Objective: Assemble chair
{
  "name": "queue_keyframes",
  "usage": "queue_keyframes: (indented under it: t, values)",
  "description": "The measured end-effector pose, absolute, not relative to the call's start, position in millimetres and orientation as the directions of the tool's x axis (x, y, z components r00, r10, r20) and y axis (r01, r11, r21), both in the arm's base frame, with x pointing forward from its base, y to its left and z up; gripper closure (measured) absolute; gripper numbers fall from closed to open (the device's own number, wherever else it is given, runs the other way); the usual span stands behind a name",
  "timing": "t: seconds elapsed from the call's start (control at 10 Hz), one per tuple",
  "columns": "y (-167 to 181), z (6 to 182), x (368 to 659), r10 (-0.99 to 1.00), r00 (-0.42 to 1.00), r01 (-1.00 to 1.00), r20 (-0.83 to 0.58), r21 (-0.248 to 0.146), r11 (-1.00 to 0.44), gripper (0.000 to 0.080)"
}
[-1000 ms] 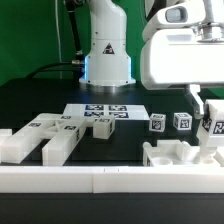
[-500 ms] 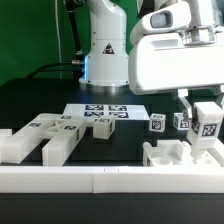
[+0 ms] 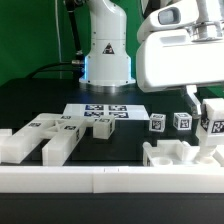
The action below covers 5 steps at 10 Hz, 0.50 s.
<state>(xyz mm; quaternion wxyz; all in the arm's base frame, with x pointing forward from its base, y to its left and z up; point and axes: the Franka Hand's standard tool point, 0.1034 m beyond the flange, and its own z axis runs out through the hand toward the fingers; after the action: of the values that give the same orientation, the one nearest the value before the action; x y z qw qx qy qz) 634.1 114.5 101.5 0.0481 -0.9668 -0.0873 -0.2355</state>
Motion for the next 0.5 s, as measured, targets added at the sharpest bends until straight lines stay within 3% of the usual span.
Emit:
queue_keyframes:
  t: [0.3,0.5]
  values:
    - [106.9,100.9,634.7,0.134,0.792,0.184,0.595,-0.024,-0.983,0.0508]
    - [107.9,97.7,632.4,0.134,0.798,0.184,0.587,-0.026,-0.983,0.0508]
